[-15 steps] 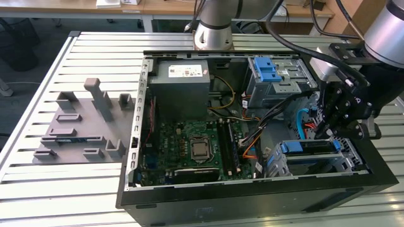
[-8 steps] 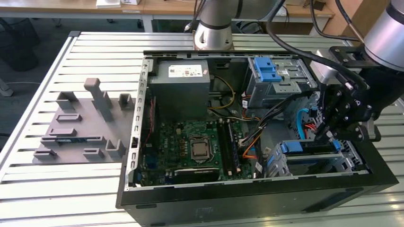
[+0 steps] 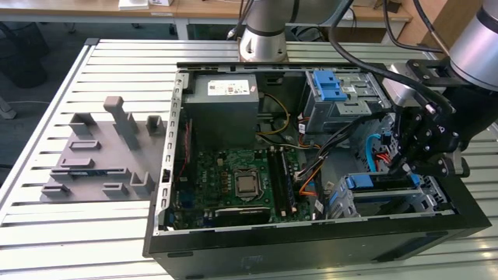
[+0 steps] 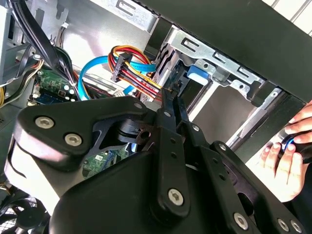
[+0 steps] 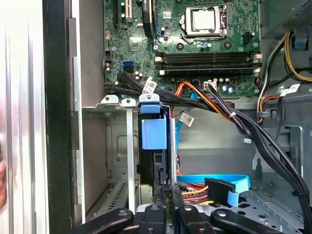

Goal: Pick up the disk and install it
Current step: 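Insert the first disk wire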

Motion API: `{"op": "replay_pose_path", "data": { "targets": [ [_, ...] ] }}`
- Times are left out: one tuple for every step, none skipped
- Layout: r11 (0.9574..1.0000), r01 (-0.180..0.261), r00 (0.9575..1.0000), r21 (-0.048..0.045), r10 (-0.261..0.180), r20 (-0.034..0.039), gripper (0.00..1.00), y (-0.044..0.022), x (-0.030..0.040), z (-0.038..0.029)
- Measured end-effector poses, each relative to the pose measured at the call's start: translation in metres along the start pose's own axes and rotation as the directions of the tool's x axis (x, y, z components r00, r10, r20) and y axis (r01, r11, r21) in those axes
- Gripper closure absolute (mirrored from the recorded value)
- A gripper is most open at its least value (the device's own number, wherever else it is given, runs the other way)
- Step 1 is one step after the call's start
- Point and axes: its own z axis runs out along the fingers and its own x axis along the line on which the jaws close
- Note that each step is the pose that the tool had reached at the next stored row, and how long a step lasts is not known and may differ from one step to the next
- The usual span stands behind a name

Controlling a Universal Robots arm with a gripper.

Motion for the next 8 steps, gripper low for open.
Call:
{"op": "replay_pose_path", "data": {
  "targets": [
    [1.0,0.0,1.0,-0.0001,0.0,0.0001,0.84,-0.0001,0.0001,0.0002],
    [1.0,0.0,1.0,-0.0002,0.0,0.0001,0.84,-0.0002,0.0002,0.0004],
    [1.0,0.0,1.0,-0.0003,0.0,0.0002,0.84,-0.0004,0.0004,0.0006],
    [1.0,-0.001,1.0,-0.0003,0.001,0.0002,0.84,-0.0005,0.0006,0.0007],
    [1.0,-0.001,1.0,-0.0004,0.001,0.0001,0.84,-0.0007,0.0007,0.0008],
    [1.0,-0.002,1.0,-0.0006,0.002,0.0001,0.84,-0.0009,0.0008,0.0009],
    [1.0,-0.002,1.0,-0.0007,0.002,0.0,0.84,-0.001,0.0009,0.001],
    [1.0,-0.003,1.0,-0.0008,0.003,0.0,0.84,-0.0011,0.0011,0.0011]
  ]
}}
